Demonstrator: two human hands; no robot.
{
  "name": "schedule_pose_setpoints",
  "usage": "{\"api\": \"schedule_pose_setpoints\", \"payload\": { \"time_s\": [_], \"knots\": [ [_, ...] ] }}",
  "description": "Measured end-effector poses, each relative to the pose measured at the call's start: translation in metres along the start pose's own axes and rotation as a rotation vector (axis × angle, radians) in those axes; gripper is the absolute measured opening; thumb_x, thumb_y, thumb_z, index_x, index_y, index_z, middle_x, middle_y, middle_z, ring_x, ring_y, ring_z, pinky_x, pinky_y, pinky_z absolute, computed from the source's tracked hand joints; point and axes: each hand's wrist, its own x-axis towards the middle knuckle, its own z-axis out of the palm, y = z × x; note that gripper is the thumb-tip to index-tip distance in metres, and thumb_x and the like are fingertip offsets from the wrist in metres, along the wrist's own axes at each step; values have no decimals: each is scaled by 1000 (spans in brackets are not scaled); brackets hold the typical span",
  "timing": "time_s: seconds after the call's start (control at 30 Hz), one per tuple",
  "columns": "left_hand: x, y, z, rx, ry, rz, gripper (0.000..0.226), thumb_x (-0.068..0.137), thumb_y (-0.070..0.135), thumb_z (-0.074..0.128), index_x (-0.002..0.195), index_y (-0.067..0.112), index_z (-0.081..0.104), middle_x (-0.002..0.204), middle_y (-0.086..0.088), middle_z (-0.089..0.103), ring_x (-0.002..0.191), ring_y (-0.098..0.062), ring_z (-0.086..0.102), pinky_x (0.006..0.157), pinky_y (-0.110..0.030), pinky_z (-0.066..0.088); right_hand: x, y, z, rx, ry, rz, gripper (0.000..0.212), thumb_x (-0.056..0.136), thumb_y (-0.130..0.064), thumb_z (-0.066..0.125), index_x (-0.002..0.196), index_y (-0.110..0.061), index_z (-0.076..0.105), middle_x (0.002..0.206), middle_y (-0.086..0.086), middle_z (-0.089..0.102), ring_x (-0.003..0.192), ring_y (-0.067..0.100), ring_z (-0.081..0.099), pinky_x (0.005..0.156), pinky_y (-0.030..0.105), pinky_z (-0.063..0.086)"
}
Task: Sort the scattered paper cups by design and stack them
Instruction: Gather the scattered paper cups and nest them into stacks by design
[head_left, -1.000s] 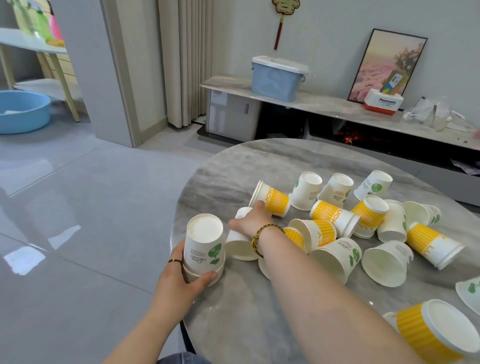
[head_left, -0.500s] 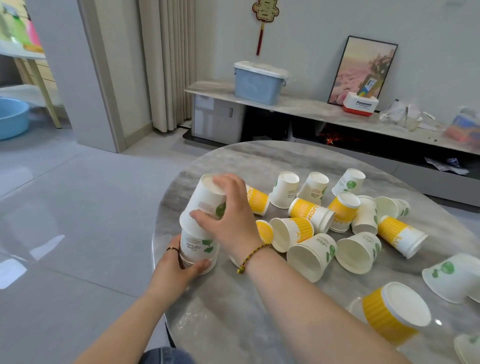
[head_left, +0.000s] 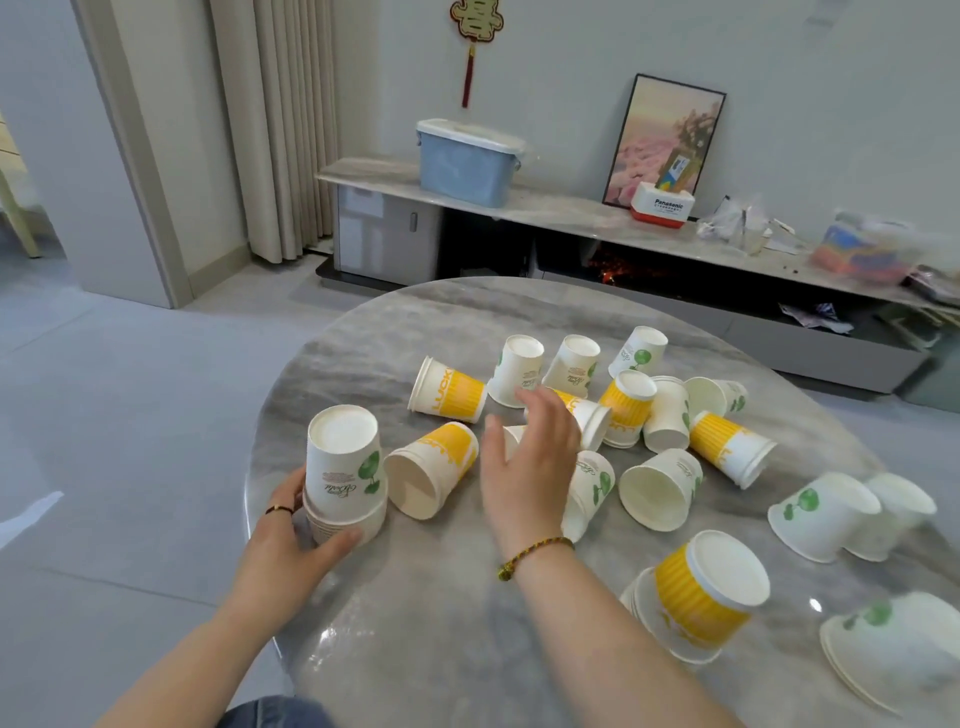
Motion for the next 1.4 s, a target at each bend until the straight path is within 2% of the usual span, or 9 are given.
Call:
{"api": "schedule_pose_setpoints", "payload": {
  "time_s": [0.17,0.43,0.6,0.7,0.83,0.93,1.03,1.13,1.4],
  "knots": [
    [1,9,4,-13,38,8,70,69,3,72,128,13,36,112,4,46,104,-17,44,85,-32,33,14,45,-31,-137,-94,563,51,82,-17,58,127,-3,39,141,17,36,130,34,30,104,35,20],
    [1,12,8,2,22,-12,63,72,3,70,126,8,37,109,1,48,96,-19,44,82,-32,33,14,52,-37,145,-210,1103,83,75,-24,69,137,-7,16,142,20,29,125,36,40,98,41,39],
    [-3,15,9,23,14,-28,64,72,4,70,127,8,36,111,-3,47,98,-20,43,82,-31,32,10,48,-37,142,-420,1088,97,72,-26,71,138,-8,2,134,18,39,112,32,49,88,36,42],
    [-7,17,7,62,0,-46,65,72,7,71,128,9,36,114,-4,48,111,-26,45,83,-32,34,7,44,-40,202,-463,1082,89,77,-18,65,138,-7,1,109,12,44,91,26,45,78,31,39],
    [-10,18,7,102,-44,-24,63,72,11,72,125,12,38,109,3,46,100,-13,40,80,-30,32,-1,32,-50,384,-324,993,83,75,-7,65,137,-10,9,105,10,46,88,22,45,72,25,40],
    [-11,20,8,90,-98,18,63,74,8,70,127,12,38,108,5,46,100,-10,40,84,-25,29,-2,1,-49,561,-177,768,83,72,3,67,136,-8,15,118,11,47,85,17,50,52,0,43],
    [-11,18,6,92,-122,36,59,75,8,69,126,13,39,107,4,47,102,-11,43,85,-24,30,-1,-34,-38,696,-205,521,94,66,2,73,138,-10,14,121,3,48,84,1,56,62,-3,44],
    [-10,11,4,91,-138,37,58,74,9,70,123,17,41,104,4,53,102,-13,47,85,-25,32,-6,-60,-22,689,-354,331,95,61,-7,76,133,-25,16,107,-27,41,82,-24,49,71,-4,41],
    [-11,5,2,93,-140,76,58,71,11,73,108,34,35,91,28,45,98,-11,47,75,-21,35,-35,-50,5,485,-661,274,92,69,-10,72,137,-27,12,113,-27,33,104,-5,35,77,-5,30]
  ]
}}
